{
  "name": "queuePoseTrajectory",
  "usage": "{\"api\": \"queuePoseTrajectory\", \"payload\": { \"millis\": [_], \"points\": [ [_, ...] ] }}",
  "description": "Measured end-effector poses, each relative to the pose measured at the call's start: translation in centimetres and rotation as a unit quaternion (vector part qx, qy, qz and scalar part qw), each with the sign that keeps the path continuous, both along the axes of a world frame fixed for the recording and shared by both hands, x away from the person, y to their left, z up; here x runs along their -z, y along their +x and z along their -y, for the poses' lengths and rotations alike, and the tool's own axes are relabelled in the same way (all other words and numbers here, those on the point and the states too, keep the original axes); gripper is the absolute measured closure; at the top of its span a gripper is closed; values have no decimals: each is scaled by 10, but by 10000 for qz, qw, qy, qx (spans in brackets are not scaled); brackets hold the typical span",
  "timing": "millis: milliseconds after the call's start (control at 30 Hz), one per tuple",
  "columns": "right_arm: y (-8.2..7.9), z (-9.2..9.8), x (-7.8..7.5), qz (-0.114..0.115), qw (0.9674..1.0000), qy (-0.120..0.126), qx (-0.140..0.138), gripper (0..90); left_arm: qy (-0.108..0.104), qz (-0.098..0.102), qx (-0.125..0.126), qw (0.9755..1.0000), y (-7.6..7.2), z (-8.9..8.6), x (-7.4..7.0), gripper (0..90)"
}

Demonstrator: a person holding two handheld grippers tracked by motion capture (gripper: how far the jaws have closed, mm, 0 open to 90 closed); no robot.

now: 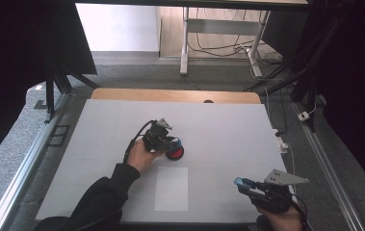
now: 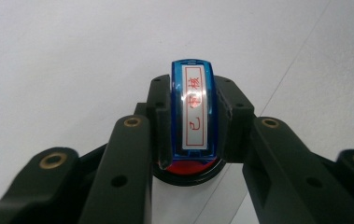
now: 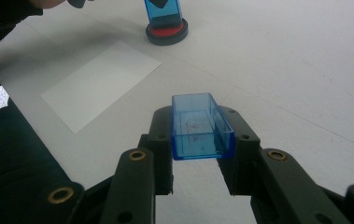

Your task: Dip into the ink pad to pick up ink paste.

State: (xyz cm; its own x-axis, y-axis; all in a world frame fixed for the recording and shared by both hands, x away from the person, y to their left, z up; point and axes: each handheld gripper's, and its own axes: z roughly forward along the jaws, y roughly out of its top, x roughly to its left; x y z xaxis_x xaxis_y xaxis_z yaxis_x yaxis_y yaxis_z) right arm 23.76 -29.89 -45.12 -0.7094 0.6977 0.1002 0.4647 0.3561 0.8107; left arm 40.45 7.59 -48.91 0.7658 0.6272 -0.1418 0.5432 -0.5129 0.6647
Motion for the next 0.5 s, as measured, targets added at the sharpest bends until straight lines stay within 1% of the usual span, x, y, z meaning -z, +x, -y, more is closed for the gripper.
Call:
{"api": "queuePoseTrajectory", "payload": {
  "millis": [67,167,333,500],
  "points": [
    [0,0,0,-2,10000,2,7,683,-2,-36,-32,10000,0,0,0,704],
    [0,0,0,-13,10000,-20,6,684,58,-76,-71,9999,0,2,-1,706],
    [0,-1,0,-30,10000,-43,-18,684,376,133,1,9992,-5,11,-3,708],
    [0,-1,0,-27,10000,-49,-24,684,661,304,26,9973,-9,19,-5,709]
  ]
}}
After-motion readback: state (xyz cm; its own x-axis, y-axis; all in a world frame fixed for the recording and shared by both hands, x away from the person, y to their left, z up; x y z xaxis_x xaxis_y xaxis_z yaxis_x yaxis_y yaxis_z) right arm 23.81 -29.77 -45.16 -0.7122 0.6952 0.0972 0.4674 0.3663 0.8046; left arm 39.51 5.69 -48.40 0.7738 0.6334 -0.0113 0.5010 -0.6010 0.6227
